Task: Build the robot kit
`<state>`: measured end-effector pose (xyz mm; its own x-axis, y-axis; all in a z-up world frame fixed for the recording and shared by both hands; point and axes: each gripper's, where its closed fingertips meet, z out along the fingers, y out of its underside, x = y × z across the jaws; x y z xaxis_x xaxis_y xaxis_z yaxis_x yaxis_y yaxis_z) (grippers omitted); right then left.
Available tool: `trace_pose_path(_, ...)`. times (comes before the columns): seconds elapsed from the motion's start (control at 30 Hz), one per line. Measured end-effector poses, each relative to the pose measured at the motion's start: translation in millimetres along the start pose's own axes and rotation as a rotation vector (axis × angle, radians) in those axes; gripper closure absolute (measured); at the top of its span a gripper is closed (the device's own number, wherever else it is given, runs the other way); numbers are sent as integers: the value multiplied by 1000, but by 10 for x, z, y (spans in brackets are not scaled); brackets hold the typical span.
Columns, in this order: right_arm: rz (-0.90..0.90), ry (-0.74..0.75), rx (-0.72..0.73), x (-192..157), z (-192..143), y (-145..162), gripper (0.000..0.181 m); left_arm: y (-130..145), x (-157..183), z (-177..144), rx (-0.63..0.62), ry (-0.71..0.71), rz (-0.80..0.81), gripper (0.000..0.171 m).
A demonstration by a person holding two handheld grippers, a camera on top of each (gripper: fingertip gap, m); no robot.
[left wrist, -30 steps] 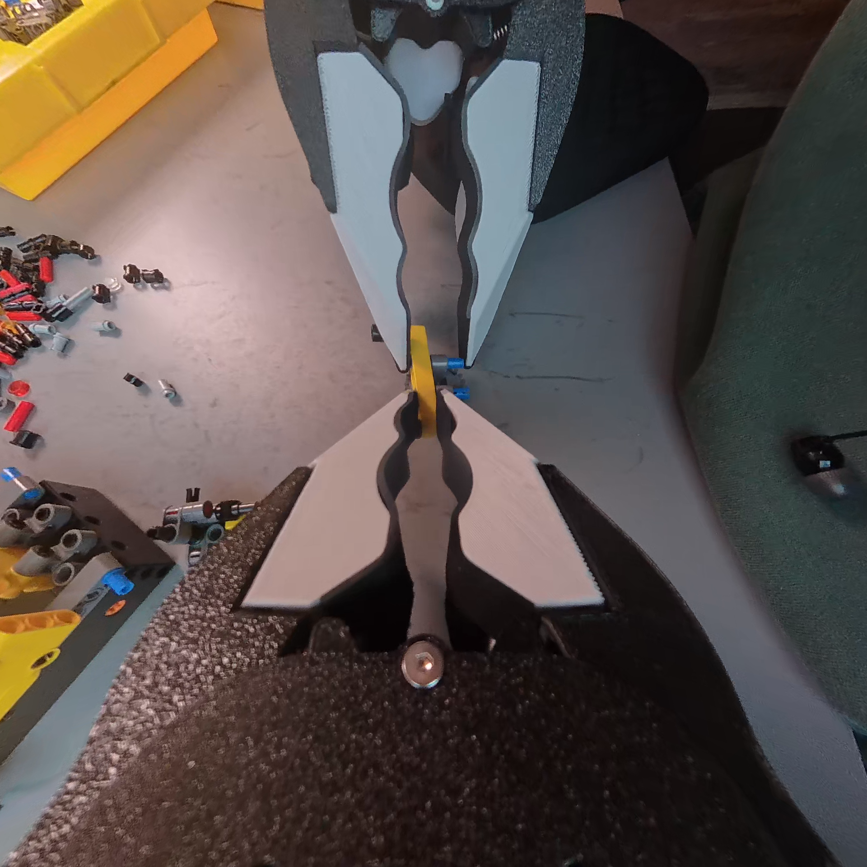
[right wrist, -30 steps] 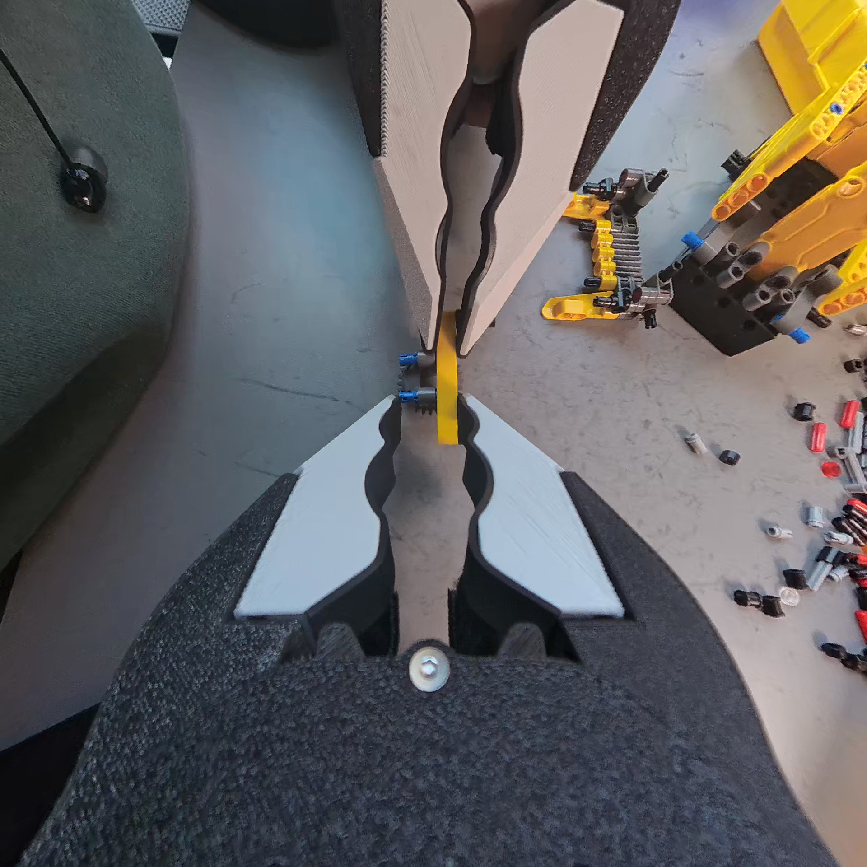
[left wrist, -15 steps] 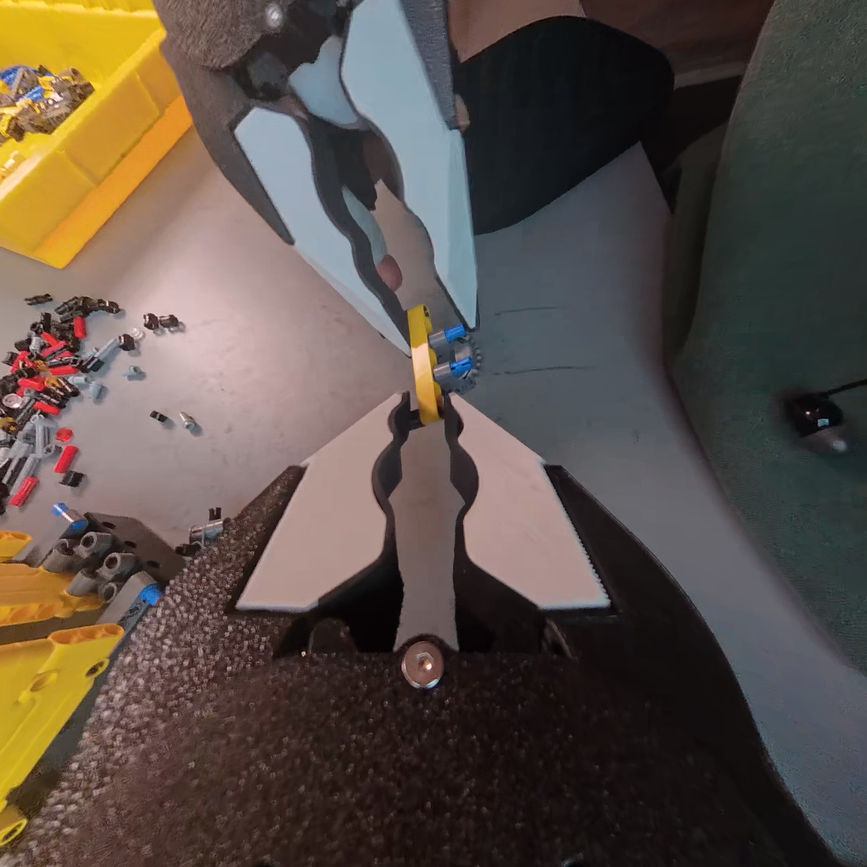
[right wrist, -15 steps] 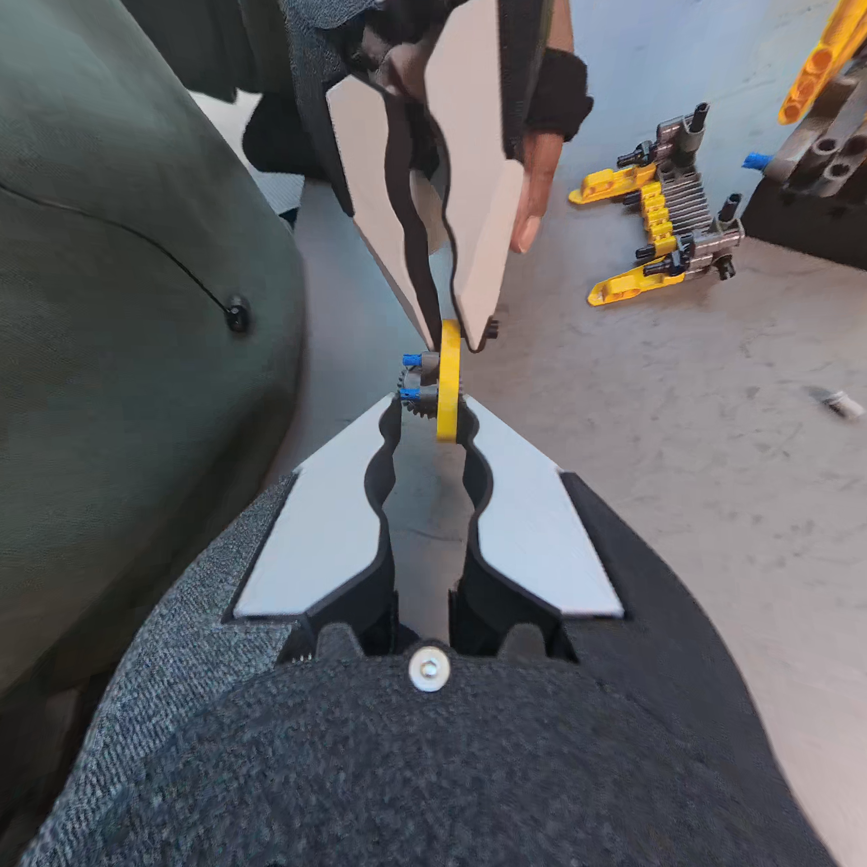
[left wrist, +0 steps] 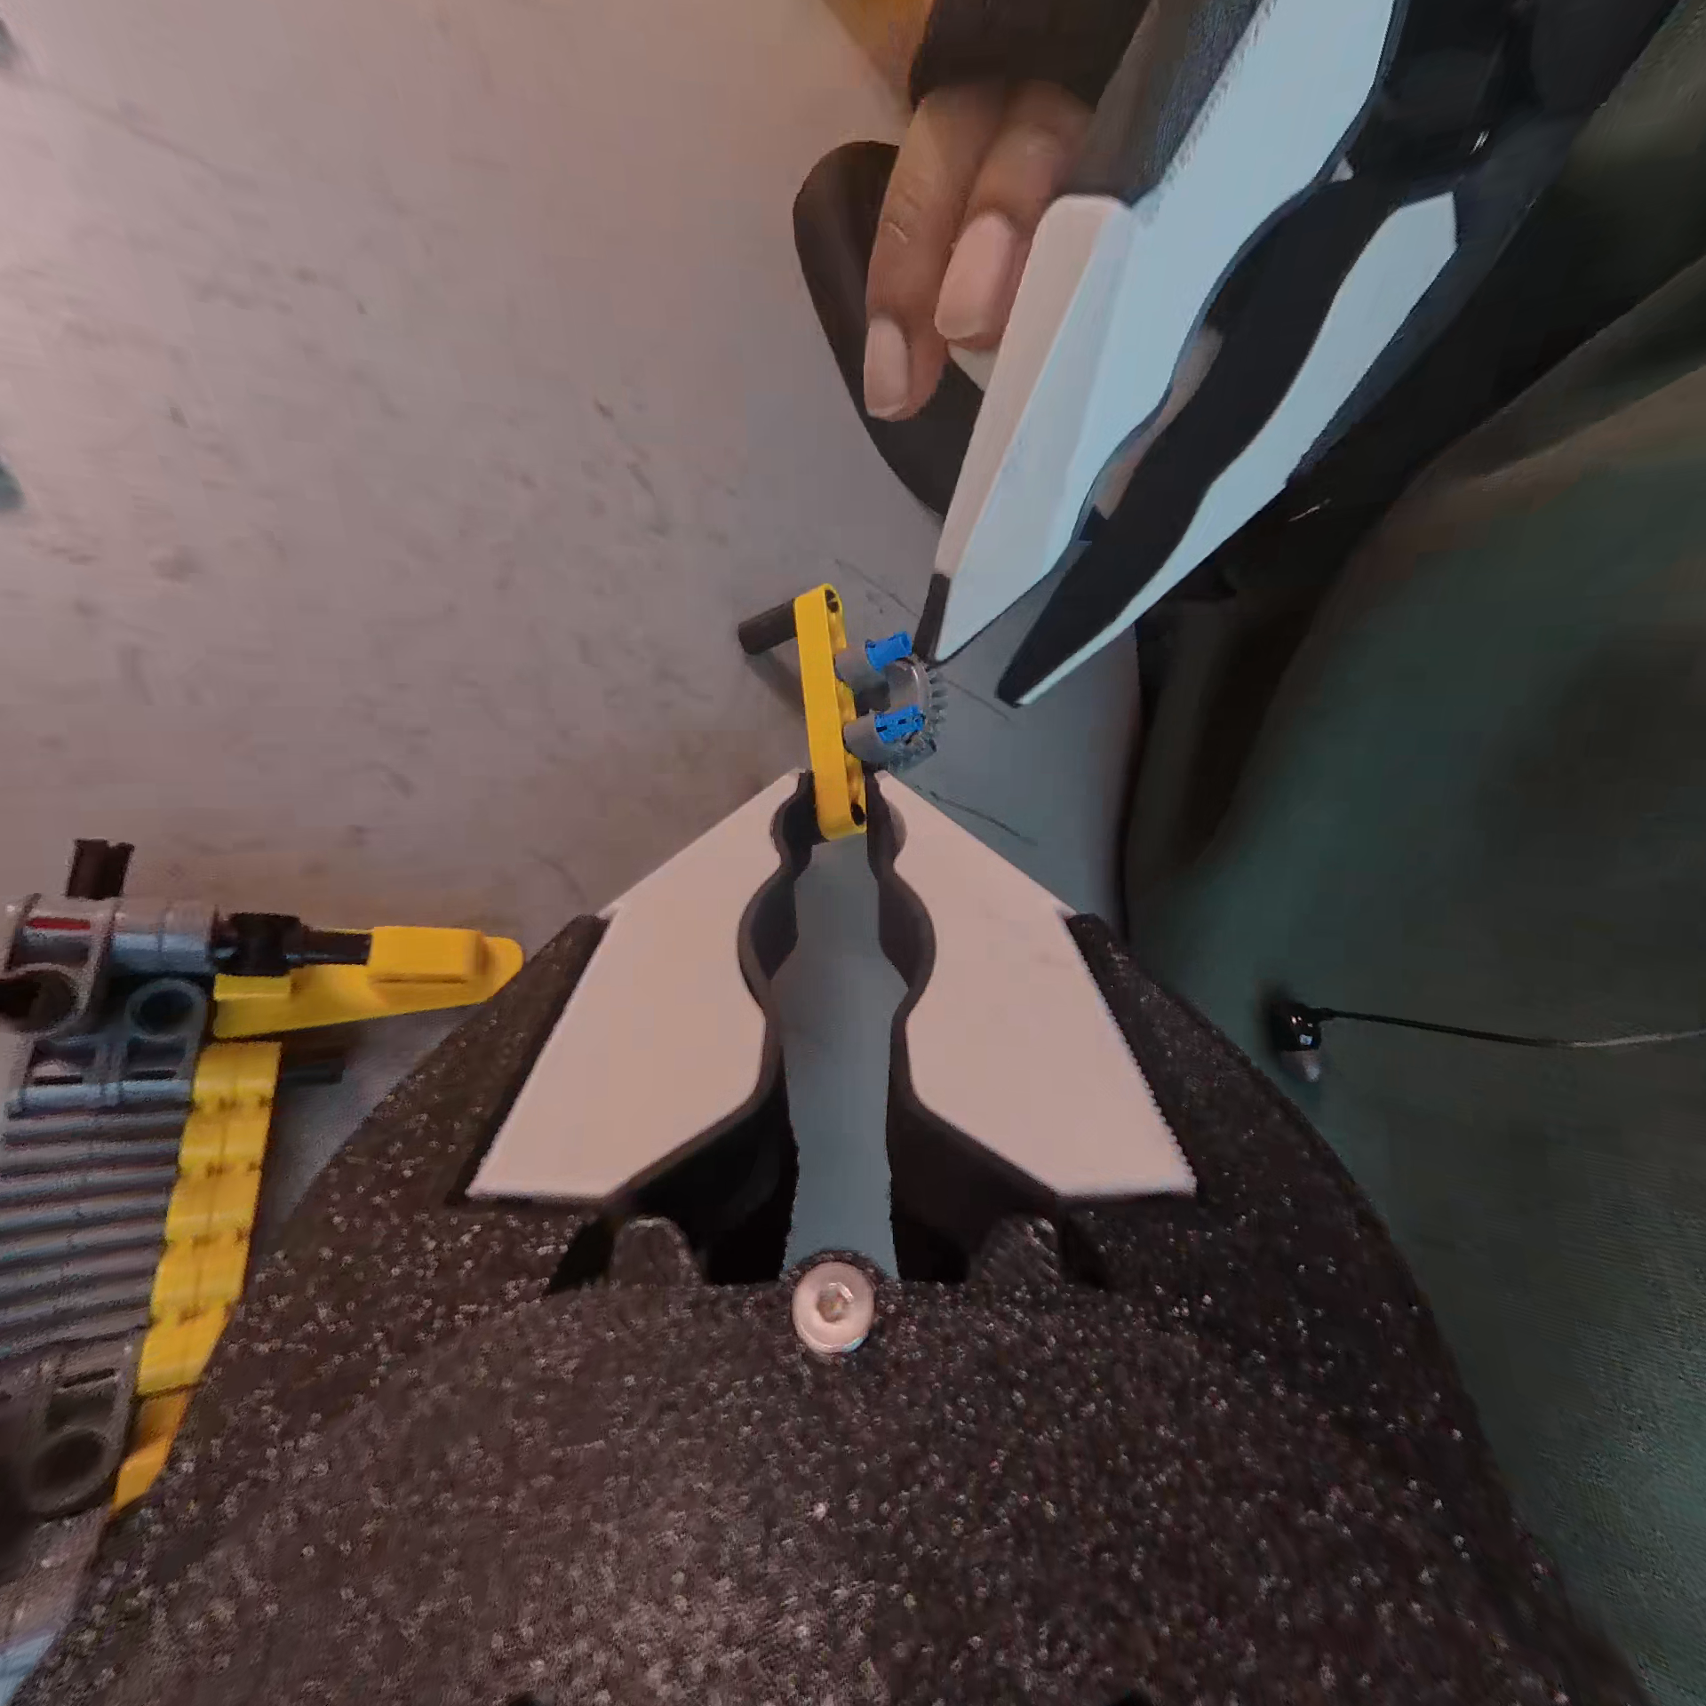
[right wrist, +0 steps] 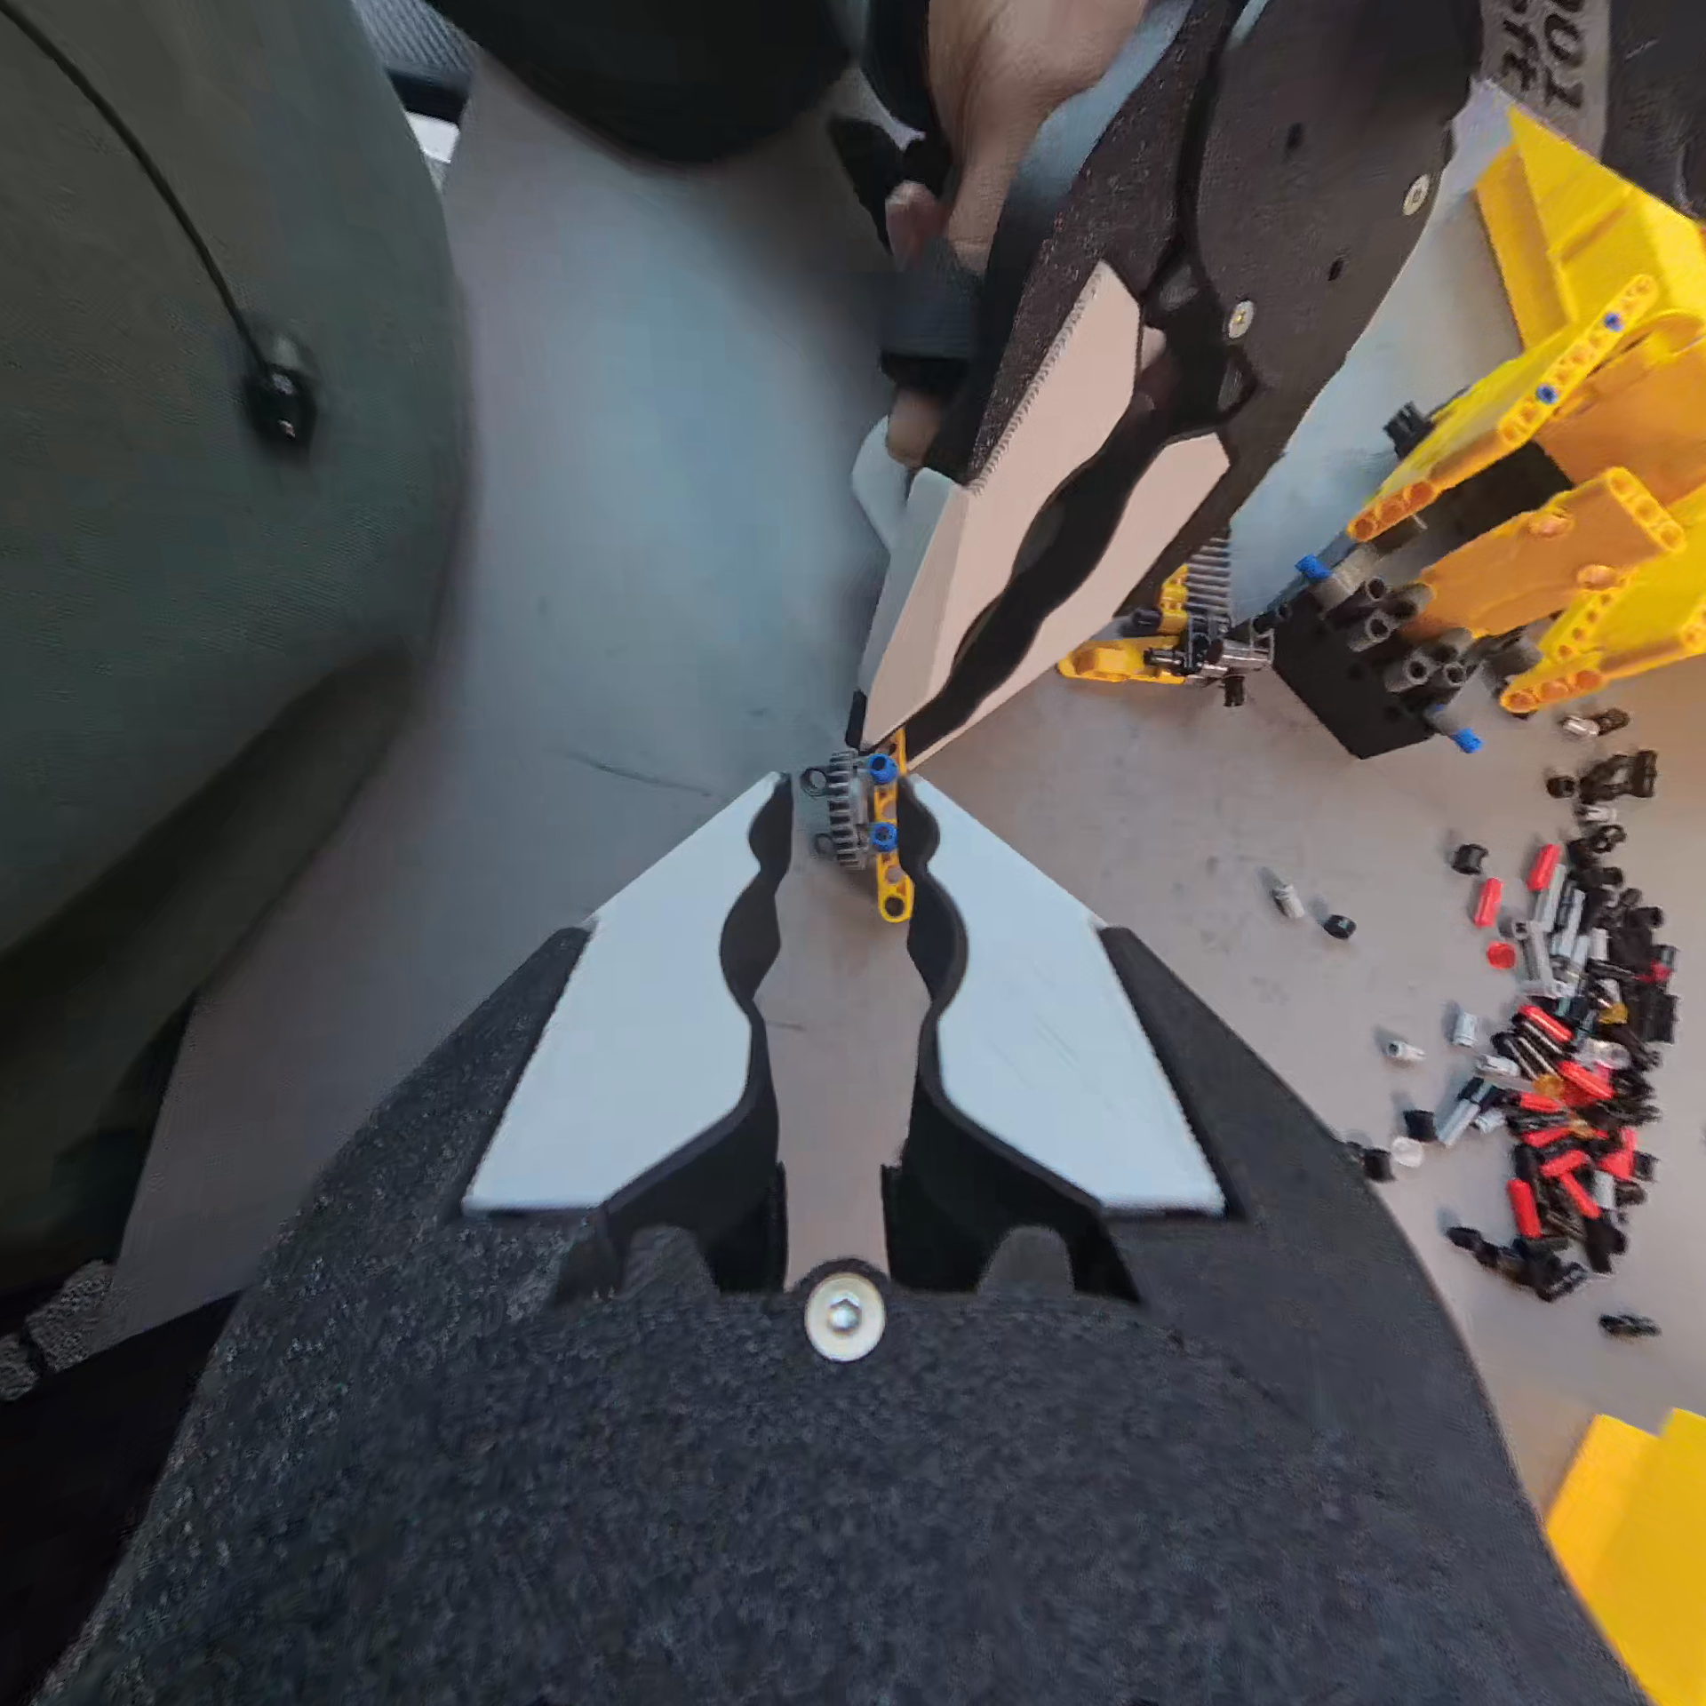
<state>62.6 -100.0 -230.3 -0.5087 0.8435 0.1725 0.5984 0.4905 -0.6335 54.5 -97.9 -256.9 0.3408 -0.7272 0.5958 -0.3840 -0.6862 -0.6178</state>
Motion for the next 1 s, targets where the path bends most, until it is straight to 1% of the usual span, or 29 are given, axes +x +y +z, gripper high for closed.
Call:
trace_pose_path(0.03,-13,20,-38,32,37,43,166,-5,-3,-4,2,17,-18,162)
trace_pose_path(0.1,-27,12,-85,47,88,89,174,-21,-25,-15,14,32,-46,162)
trace_pose_path(0.2,-36,-10,-143,85,111,93,174,-21,-55,-47,22,11,-25,161)
trace_pose_path(0.27,-23,-31,-184,133,127,110,174,-26,-51,-79,29,-25,47,150)
trace_pose_path(0.3,-4,-52,-196,151,136,109,174,-20,-65,-92,22,-61,92,148)
trace_pose_path(0.43,127,-142,-231,265,145,75,174,-12,-226,-128,-10,-272,316,162)
trace_pose_path(0.5,193,-182,-257,329,151,75,175,-31,-288,-147,-4,-328,357,164)
trace_pose_path(0.57,190,-213,-289,333,164,74,175,-32,-299,-159,-1,-326,352,164)
trace_pose_path(0.67,145,-228,-334,316,176,75,175,-28,-297,-160,-1,-316,344,164)
trace_pose_path(0.87,113,-255,-415,303,192,85,175,-28,-294,-160,1,-296,320,164)
trace_pose_path(0.93,132,-290,-425,259,206,87,175,-21,-277,-150,-2,-283,316,163)
trace_pose_path(0.97,143,-327,-430,185,229,100,174,-5,-263,-132,-11,-277,318,162)
trace_pose_path(1.0,126,-297,-401,181,313,111,177,13,-310,-136,-17,-315,329,162)
